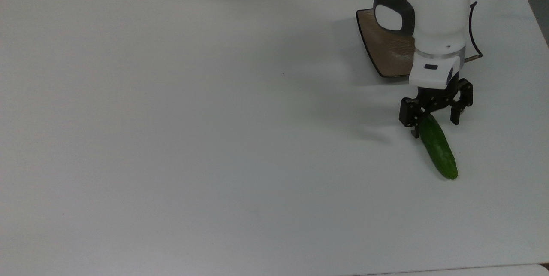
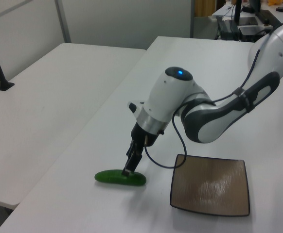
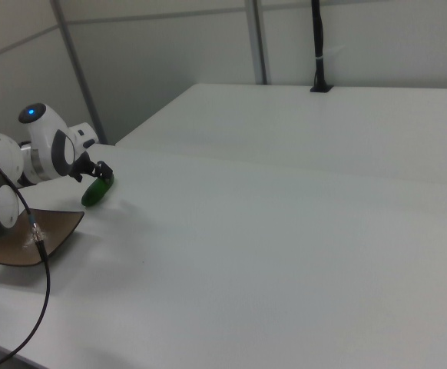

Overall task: Cucumber placed on a ceramic plate
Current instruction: 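Close the gripper around the cucumber's middle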

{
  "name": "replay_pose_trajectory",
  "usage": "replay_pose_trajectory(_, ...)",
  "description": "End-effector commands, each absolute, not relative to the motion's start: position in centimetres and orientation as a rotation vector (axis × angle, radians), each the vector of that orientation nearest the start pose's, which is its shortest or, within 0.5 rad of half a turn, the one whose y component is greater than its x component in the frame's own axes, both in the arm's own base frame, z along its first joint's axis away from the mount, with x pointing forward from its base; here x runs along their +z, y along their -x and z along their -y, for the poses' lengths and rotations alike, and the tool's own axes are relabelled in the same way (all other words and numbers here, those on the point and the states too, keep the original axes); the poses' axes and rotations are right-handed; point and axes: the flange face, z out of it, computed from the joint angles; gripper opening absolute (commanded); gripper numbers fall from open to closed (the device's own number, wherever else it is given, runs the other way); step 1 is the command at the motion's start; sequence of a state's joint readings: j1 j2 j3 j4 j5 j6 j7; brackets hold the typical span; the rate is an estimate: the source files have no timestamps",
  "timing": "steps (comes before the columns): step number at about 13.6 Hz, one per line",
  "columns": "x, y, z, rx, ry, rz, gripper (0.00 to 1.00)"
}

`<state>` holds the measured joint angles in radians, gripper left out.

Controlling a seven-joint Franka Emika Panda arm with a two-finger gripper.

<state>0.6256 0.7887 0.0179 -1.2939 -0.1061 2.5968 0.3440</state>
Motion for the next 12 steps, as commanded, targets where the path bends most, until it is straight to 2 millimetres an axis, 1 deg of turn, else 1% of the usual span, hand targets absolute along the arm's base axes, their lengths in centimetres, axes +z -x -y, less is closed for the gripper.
replay_pose_trajectory(1, 31.0, -63.0, -48.1, -0.750, 2.825, 0.532, 1.00)
replay_pose_trajectory(2, 30.4, -63.0, -48.2, -0.749, 2.826, 0.537, 1.00)
replay_pose_trajectory(5, 29.9, -62.8, -48.2, -0.746, 2.831, 0.547, 1.00)
replay_pose_trajectory(7, 29.8, -62.6, -48.4, -0.741, 2.838, 0.513, 1.00)
replay_pose_trajectory(9, 29.5, -62.4, -48.5, -0.764, 2.855, 0.541, 1.00)
replay_pose_trajectory(11, 29.4, -62.3, -48.5, -0.765, 2.857, 0.544, 0.81)
replay_pose_trajectory(12, 29.5, -62.3, -48.5, -0.767, 2.856, 0.544, 0.74)
